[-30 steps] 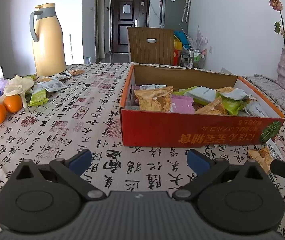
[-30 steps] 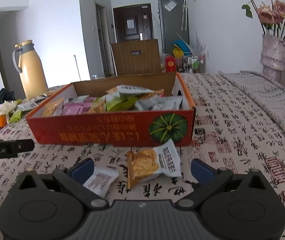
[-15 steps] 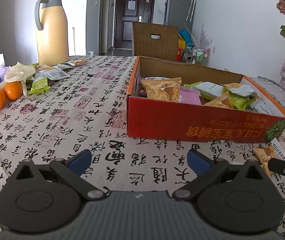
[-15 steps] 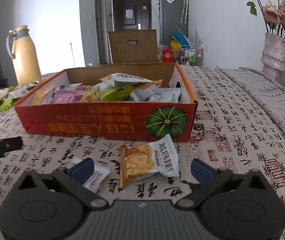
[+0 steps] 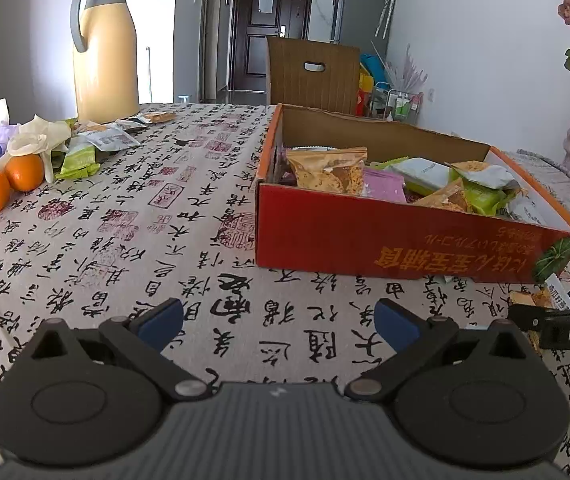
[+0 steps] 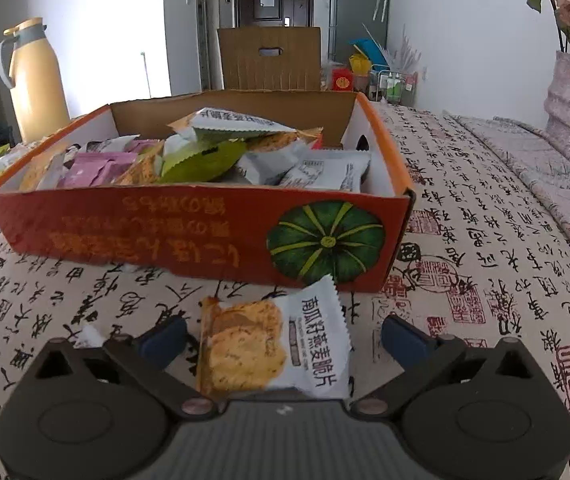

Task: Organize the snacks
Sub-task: 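Lower the right gripper onto another cracker packet and grasp it, then grasp the last white snack packet with the left gripper while the right gripper holds its packet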

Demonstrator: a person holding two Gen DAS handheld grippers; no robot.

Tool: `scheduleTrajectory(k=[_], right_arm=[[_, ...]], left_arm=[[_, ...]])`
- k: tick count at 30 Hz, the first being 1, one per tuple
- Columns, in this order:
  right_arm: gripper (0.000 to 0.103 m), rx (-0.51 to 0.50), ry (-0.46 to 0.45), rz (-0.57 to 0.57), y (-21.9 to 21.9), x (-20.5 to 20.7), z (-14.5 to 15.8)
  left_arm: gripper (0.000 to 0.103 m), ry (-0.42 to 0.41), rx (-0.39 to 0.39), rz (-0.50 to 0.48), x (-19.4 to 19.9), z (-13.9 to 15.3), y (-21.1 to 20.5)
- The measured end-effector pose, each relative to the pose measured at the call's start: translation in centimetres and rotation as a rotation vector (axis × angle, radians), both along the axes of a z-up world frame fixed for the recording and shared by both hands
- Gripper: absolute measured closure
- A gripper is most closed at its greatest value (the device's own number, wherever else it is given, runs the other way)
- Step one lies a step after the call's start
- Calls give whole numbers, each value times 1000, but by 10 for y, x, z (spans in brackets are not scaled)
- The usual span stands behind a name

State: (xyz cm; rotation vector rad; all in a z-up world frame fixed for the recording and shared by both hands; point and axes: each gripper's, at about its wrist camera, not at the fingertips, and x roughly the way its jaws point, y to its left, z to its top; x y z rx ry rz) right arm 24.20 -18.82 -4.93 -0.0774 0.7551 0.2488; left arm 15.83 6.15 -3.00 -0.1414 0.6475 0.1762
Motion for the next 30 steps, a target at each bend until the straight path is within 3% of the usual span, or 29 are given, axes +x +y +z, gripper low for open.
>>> scheduleTrajectory(k=[10,12,15,17,19,30], right_arm=[[1,1,-10,11,-2,-1,-1],[9,10,-17,22,-3,-2,0],[35,16,-35,32,-5,-6,5],[37,19,-36,34,-7,-7,6],[49,21,-49,36,-8,-11,6],[55,65,-119,18,-19,-35,19]], left_arm=[[0,1,-4,4,0,0,1],[0,3,-3,5,0,0,1],[0,6,-2,5,1,-1,1],[0,8,-2,6,1,-2,1],[0,9,-1,7,2,-2,1],[0,15,16,8,-2,5,-3]])
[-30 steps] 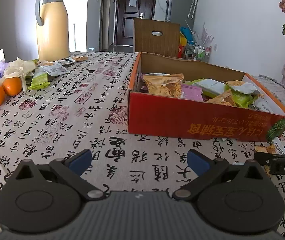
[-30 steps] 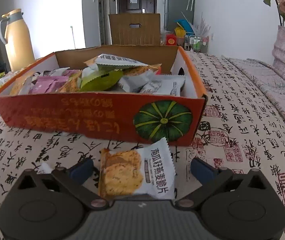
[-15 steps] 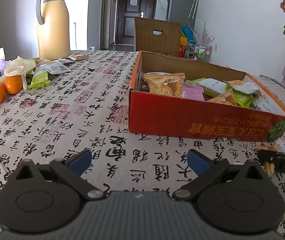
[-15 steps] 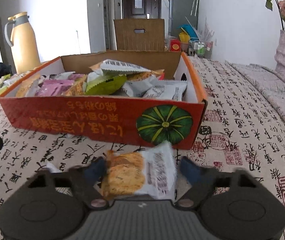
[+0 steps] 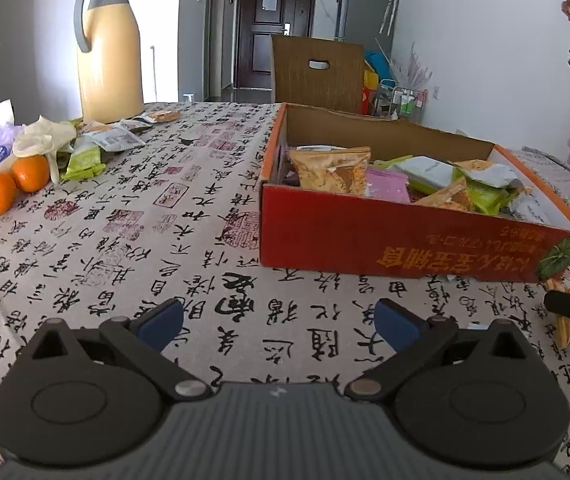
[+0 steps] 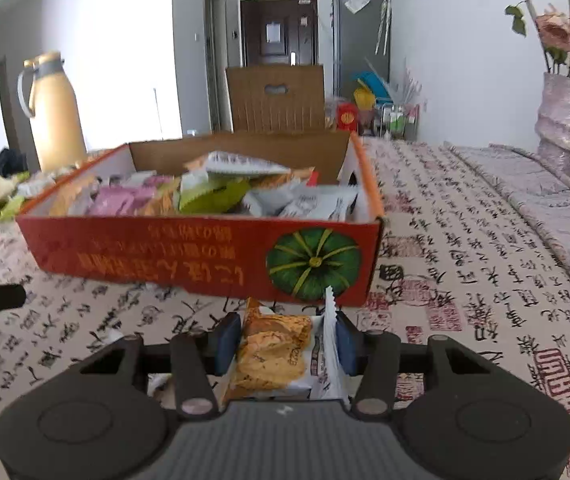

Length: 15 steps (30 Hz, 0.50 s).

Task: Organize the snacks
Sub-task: 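Grasp the last white snack packet with the left gripper while the right gripper holds its packet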

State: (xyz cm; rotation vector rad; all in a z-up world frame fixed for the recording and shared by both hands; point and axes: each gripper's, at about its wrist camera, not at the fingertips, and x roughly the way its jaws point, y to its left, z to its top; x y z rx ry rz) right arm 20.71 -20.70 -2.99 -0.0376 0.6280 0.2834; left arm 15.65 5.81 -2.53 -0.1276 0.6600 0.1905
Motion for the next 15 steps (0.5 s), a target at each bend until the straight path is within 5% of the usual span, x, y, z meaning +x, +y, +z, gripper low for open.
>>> scheduleTrajectory(k=[15], right_arm=[[54,102,-124,-27,-34,-49,18]], left_arm=[[0,57,0,-131,-1,17,-65]])
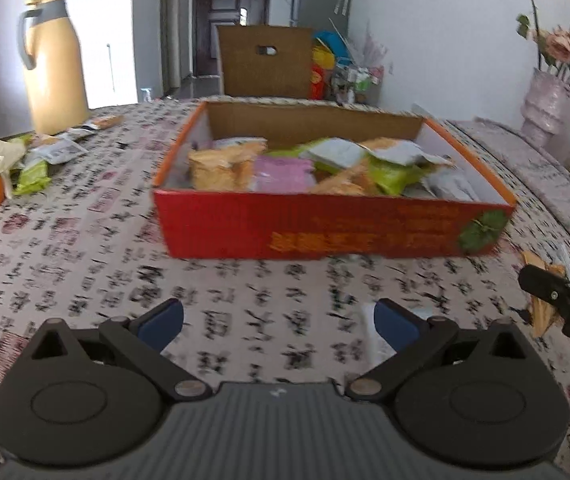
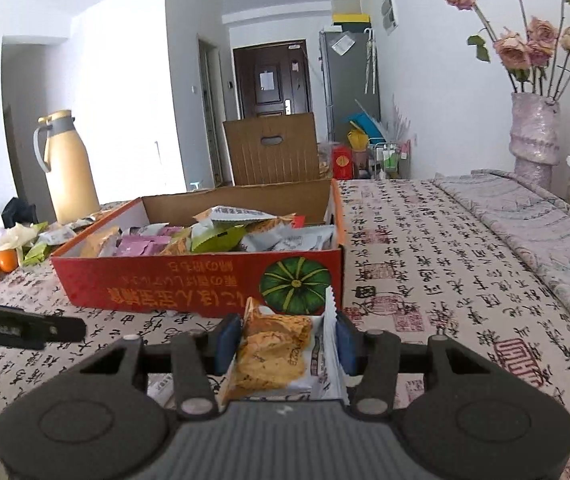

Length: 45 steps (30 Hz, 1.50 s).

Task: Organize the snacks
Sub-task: 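Grasp the last white snack packet with the left gripper while the right gripper holds its packet, then carry both packets over the box and open both grippers to drop them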

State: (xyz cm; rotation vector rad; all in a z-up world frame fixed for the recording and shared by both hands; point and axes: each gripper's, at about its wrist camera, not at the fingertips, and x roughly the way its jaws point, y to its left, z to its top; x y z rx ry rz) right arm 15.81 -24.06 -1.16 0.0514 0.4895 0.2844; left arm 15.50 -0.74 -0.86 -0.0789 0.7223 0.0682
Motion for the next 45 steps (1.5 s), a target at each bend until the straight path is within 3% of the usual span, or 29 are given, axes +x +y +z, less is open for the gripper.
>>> scheduleTrajectory(k=[11,18,20,24,26,29,37,45], right_arm=[[54,61,-7,-39,-27,-18,-8],[54,96,-20,-17,-31,-19,-9],[54,103,-19,-12,-31,-18,-11],[54,109,-19,-9,-32,-19,-11],[54,106,-20,-9,-31,-19,-11],[54,103,-20,-13,-30,-20,-10],[54,81,-25,-4,-20,-23,-5],[54,55,-52,15,-1,-22,9]], left_arm=[[0,89,36,-88,11,-19,-59],[2,120,54,-89,12,-28,-75],[13,133,57,-90,13,-31,-76],[25,117,49,-100,9,-30,-78],[43,106,47,-117,8,-29,-79],[54,98,35,-133,6,-27,-78],[59,77,22,-120,2,-23,-68],[59,-11,1,-86,-3,1,-45]])
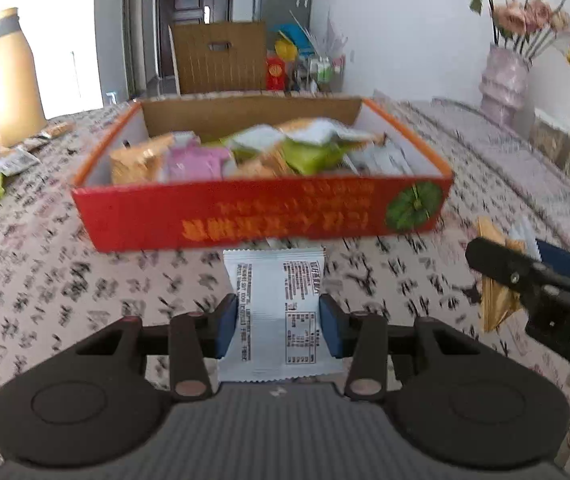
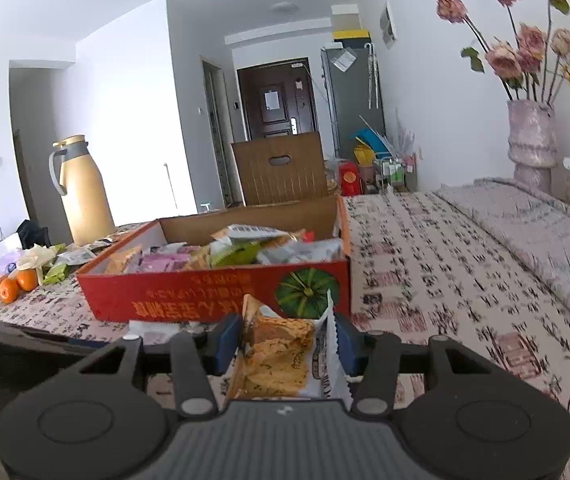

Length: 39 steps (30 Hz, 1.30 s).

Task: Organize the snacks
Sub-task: 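Carry both packets over the box and open both grippers to drop them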

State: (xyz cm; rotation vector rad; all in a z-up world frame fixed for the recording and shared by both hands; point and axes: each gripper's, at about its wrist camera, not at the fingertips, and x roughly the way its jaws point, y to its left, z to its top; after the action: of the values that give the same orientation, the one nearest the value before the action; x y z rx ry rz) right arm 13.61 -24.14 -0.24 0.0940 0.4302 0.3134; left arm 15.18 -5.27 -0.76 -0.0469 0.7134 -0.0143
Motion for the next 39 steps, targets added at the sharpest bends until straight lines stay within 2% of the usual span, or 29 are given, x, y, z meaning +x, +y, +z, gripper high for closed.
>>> scheduleTrajectory(k=[10,21,29,39], right_arm=[[54,-26,-56,19,33,24,28],[54,-39,-123,37,74,77,62],[54,-49,-121,27,98,121,64],[54,-53,-78,-1,106,159,32]], left_arm=[[59,-132,-9,54,18,47,37],[59,-223,4,113,62,81,68],[59,-243,12,191,101,80,85],[59,-241,19,212,127,51,94]])
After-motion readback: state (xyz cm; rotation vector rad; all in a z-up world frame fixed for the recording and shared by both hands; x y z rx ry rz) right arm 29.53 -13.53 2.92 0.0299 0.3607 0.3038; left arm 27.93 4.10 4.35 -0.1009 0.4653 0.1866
